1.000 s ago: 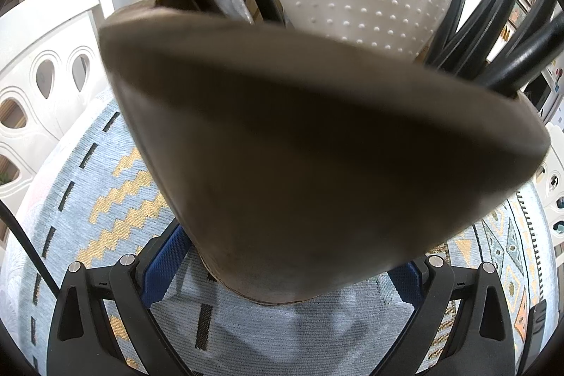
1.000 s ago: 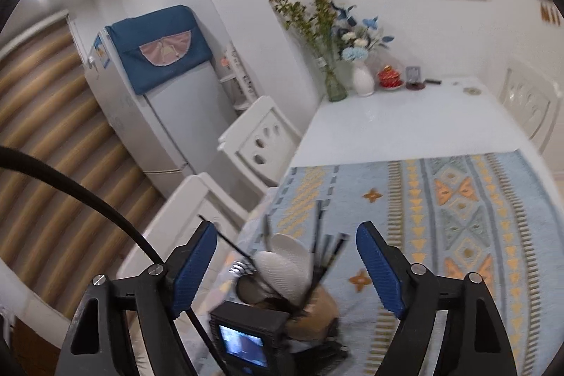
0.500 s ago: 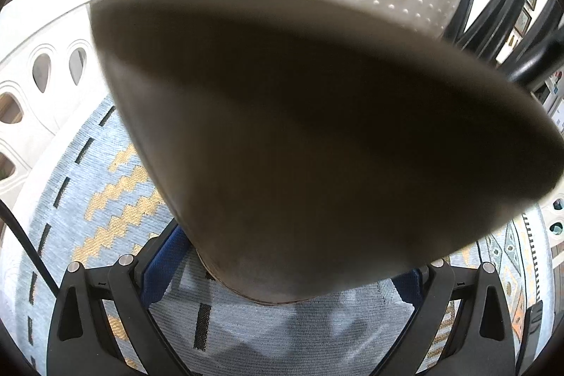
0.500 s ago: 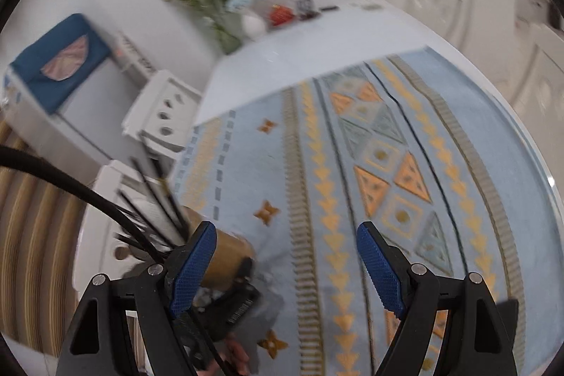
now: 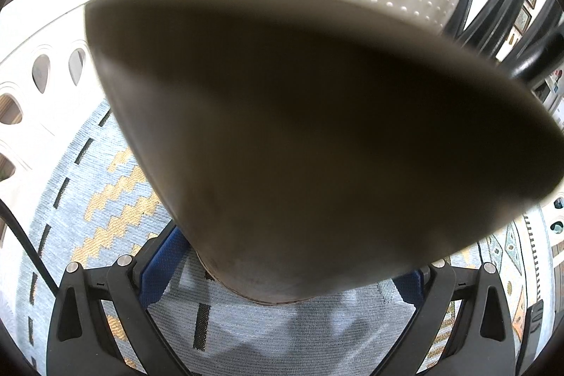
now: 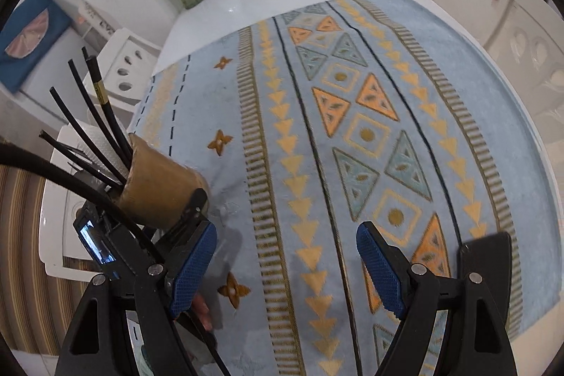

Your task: Organize utensils

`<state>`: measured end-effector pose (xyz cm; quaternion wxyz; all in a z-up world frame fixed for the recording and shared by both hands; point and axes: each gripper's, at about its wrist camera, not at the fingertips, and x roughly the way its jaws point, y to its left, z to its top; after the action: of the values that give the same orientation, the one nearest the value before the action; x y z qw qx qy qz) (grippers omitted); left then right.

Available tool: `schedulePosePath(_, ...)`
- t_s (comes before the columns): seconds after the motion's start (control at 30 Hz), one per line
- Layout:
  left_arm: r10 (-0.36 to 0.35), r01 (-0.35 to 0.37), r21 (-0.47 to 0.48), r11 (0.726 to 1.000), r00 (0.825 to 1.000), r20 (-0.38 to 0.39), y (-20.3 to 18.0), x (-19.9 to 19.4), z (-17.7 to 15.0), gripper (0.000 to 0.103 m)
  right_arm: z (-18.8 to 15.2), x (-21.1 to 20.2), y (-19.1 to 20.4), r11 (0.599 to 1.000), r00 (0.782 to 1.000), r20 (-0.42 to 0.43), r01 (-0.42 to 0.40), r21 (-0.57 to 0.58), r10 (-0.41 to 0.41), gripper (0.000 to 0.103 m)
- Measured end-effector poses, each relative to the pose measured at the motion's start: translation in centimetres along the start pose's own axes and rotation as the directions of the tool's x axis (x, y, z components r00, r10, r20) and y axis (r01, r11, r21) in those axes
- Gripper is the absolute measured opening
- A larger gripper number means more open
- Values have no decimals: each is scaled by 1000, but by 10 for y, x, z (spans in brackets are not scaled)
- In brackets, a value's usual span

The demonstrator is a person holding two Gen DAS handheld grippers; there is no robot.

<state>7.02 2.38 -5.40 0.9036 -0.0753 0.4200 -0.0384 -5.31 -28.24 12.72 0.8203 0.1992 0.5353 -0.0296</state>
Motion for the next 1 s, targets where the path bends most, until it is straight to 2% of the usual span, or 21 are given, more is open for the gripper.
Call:
schedulePosePath(0.17,11,-11,0,1000,1000,-8,-1,5,4,101,-3,-18,-6,1000,999,35,-6,23,5,80)
schedulePosePath(0.33,9,-9,-9,1000,999,-42,6,-2,-1,101,7,-24,-4,999,999,39,-25,-49,27,80)
schedulePosePath(0.5,81,-84,-37,996,994,-79,16,-27,-25,101,11,-25,-7,990,998,66,12,-140,-3,80)
schedulePosePath(0.57,124,-126,-22,992,990,-60,15,-43,-33,101,8,-24,-11,989,997,80,29,-145,-18,80)
schedulePosePath(0.7,173,-173,5,985,985,4,2,-77,-39,101,-4,-14,-5,978,999,35,24,-206,-17,80)
schedulePosePath(0.77,195,-196,42,980,980,30,-12,-94,-36,101,-10,-16,2,957,996,70,73,-282,-55,80)
schedulePosePath(0.8,209,-211,61,976,977,37,-22,-100,-36,101,-12,-18,7,940,989,112,124,-319,-92,80)
schedulePosePath(0.83,239,-242,91,966,970,42,-29,-105,-33,101,-15,-19,12,908,971,173,218,-358,-165,80)
schedulePosePath(0.9,278,-280,110,954,960,36,-33,-110,-27,101,-18,-17,15,868,948,211,307,-391,-239,80)
schedulePosePath(0.93,278,-279,101,955,960,27,-39,-114,-26,101,-18,-14,15,855,943,208,324,-404,-260,80)
schedulePosePath(1.0,274,-274,58,960,962,10,-40,-124,-25,101,-18,-12,10,865,950,170,309,-395,-261,80)
